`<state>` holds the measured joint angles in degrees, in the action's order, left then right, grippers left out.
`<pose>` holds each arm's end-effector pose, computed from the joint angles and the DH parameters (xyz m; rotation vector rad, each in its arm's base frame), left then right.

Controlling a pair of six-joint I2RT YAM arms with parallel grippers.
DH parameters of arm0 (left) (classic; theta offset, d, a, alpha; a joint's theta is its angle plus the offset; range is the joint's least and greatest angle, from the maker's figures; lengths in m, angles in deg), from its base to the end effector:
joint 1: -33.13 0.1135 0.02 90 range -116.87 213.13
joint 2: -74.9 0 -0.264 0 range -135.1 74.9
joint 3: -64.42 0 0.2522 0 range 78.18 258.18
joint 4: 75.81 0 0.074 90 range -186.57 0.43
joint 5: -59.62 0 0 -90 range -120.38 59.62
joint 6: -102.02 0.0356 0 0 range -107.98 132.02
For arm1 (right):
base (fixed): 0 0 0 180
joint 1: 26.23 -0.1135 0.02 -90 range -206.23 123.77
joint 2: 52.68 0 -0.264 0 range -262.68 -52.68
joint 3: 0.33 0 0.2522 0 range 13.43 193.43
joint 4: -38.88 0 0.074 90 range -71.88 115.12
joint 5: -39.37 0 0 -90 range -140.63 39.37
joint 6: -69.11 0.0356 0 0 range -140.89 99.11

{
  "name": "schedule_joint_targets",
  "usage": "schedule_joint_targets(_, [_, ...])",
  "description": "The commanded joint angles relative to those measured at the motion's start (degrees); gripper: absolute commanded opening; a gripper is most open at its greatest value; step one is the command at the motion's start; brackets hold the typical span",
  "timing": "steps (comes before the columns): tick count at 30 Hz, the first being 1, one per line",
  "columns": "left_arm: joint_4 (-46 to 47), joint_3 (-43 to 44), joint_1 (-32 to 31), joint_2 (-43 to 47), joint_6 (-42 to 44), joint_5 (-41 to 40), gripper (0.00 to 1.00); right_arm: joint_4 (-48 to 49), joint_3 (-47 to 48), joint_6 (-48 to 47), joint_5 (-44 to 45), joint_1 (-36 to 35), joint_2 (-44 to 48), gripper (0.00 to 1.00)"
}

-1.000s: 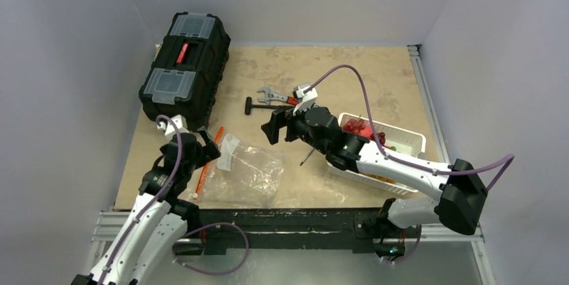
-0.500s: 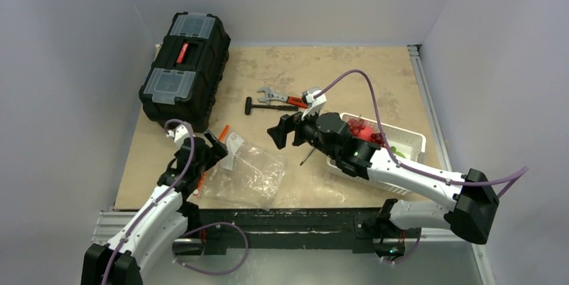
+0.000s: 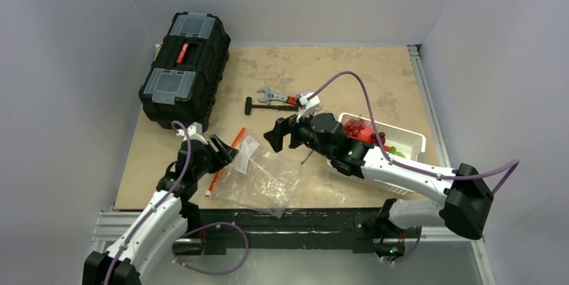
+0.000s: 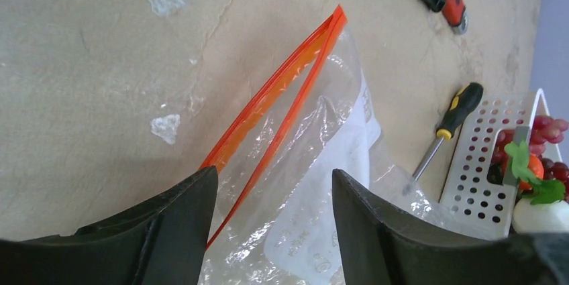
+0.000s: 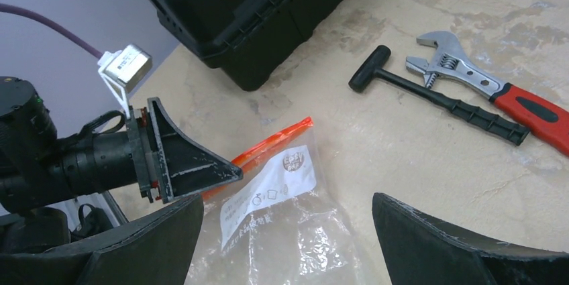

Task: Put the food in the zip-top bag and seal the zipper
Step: Pick up the zipper food storage bag at the center of the board.

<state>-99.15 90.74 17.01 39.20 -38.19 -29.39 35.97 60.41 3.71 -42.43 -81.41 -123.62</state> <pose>0.1407 -0.0413 0.1672 -0.6416 2.1286 -0.6803 0.1688 0.2339 0.2936 -0.3925 1.8413 0.8536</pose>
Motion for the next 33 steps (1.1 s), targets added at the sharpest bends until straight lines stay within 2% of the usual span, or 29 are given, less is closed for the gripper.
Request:
schedule_joint_targets(1, [3.09, 2.82, 0.3, -5.3, 0.49, 7.89, 0.62, 2.86, 0.48, 0.51, -1.09, -0.11, 0.39, 0.99])
schedule_joint_targets(4, [6.13, 3.07, 0.3, -9.63, 1.15, 11.2, 0.61, 2.61, 0.12, 0.5, -0.7, -0.1, 0.83, 0.99])
schedule_joint_targets(6, [8.52, 2.78, 0.3, -11.88, 1.43, 14.25, 0.56, 2.43, -0.04, 0.52, -0.49, -0.11, 1.18, 0.99])
schedule_joint_targets(10, [13.11, 2.48, 0.3, -13.3, 1.19, 18.81, 0.32, 2.12, -0.21, 0.51, -0.16, -0.1, 1.41, 0.99])
schedule_joint_targets(14, [9.9, 3.98, 0.3, -8.76, 1.4, 18.96, 0.15, 1.77, -0.1, 0.71, -0.07, -0.12, 0.93, 0.99])
schedule_joint_targets(18, [-1.38, 9.27, 0.3, -1.29, 4.28, 15.92, 0.05, 0.24, 0.98, 1.78, 0.75, -0.11, -0.47, 0.99])
schedule_joint_targets(22, [-13.82, 18.08, 0.22, 6.24, 9.72, 10.6, 0.0, -2.49, 3.05, 3.34, 1.93, -0.11, -2.26, 0.99])
schedule_joint_targets(24, [-20.56, 23.59, 0.23, 8.31, 12.77, 5.31, 0.0, -3.12, 3.65, 3.79, 2.15, -0.06, -2.85, 0.99])
schedule_joint_targets(29, [-37.65, 39.65, 0.21, 7.33, 22.23, -4.37, 0.0, -3.55, 3.97, 5.56, 3.67, -0.11, -3.15, 0.99])
schedule_joint_targets(33, [-45.8, 48.97, 0.09, 3.34, 26.28, -6.31, 0.0, -4.2, 4.72, 8.07, 5.35, -0.11, -3.91, 0.99])
